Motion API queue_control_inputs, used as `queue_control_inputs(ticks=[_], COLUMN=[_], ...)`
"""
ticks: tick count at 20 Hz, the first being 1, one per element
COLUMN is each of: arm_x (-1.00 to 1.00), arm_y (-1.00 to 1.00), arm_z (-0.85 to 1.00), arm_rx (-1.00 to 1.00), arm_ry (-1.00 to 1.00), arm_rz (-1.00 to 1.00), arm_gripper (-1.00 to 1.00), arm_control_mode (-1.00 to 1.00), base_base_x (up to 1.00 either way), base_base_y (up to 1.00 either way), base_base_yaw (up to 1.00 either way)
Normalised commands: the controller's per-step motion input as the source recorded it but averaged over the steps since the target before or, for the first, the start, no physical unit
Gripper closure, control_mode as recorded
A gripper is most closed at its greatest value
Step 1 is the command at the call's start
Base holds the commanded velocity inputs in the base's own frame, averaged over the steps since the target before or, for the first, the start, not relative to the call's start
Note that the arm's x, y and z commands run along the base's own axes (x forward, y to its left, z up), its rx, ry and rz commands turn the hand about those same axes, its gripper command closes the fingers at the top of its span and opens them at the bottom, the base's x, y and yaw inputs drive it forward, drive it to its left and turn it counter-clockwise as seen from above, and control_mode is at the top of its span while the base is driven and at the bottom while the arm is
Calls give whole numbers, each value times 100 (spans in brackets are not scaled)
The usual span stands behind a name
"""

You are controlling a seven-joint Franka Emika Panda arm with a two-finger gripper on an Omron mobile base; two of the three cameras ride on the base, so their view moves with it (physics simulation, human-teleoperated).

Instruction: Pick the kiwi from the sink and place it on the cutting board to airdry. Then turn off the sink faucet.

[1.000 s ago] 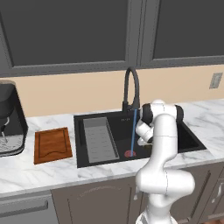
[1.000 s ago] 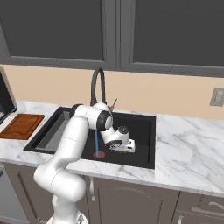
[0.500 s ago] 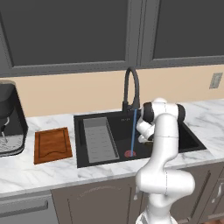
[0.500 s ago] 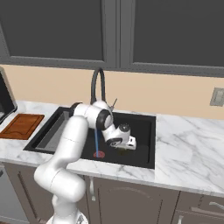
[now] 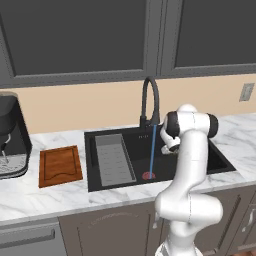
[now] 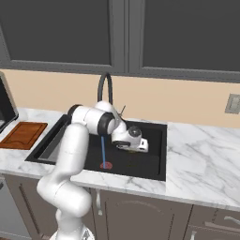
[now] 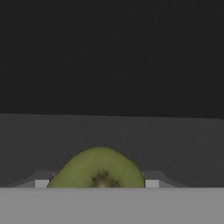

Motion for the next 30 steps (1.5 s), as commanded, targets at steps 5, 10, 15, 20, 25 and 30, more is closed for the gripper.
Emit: queue_control_inputs(ticks=[5,10,15,20,25,30], arm_x=[-26,-24,-22,-21,-28,-32], arm_y=[-19,-18,-14,-11,-9,-3], arm_z=[55,63,74,81,68,66], arm_rx=[0,0,0,0,0,0], arm_ry=[-12,-6,-4,-4,-5,-3], arm_rz=[0,0,0,0,0,0], arm_gripper=[100,100,100,100,100,100], arm_control_mode=[-100,-100,-100,-100,-100,-100], base_base_x=[0,0,0,0,0,0], base_base_y=[0,0,0,0,0,0], base_base_yaw=[0,0,0,0,0,0])
